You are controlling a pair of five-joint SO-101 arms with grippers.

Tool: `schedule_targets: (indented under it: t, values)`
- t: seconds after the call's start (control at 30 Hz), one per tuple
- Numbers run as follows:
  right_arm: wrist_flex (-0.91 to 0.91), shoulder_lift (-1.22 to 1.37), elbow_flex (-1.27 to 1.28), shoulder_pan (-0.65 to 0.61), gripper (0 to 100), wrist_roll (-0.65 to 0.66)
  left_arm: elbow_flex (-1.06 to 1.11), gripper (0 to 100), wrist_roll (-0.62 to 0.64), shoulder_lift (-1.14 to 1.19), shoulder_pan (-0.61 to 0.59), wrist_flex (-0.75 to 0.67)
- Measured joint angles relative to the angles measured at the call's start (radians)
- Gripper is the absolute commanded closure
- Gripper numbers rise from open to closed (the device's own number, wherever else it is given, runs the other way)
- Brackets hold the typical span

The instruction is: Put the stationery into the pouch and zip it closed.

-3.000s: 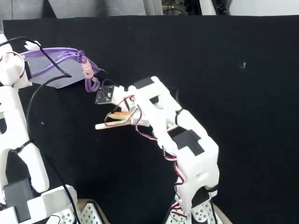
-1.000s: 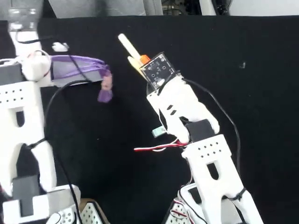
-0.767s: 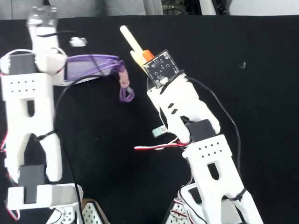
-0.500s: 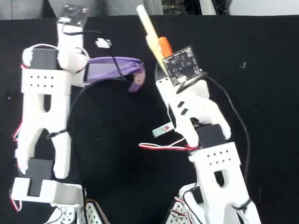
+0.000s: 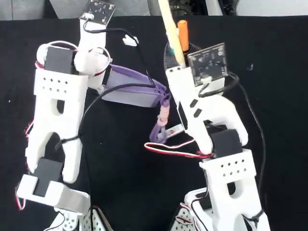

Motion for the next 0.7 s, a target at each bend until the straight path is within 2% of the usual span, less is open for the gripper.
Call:
schedule_targets:
  t: [0.27, 0.5, 0.7]
  values:
    - [-0.123, -0.003, -0.011, 0.0, 98.7, -0.13, -0.089, 97, 0.003, 0.123, -0.008, -0.002]
    - [-0.278, -0.005, 0.026, -0.063, 98.7, -0.144, -0.11, 97, 0.005, 0.138, -0.009, -0.002]
    - [-0.305, -0.078, 0.084, -0.063, 98.7, -0.144, -0.16, 97, 0.005, 0.163, 0.006, -0.002]
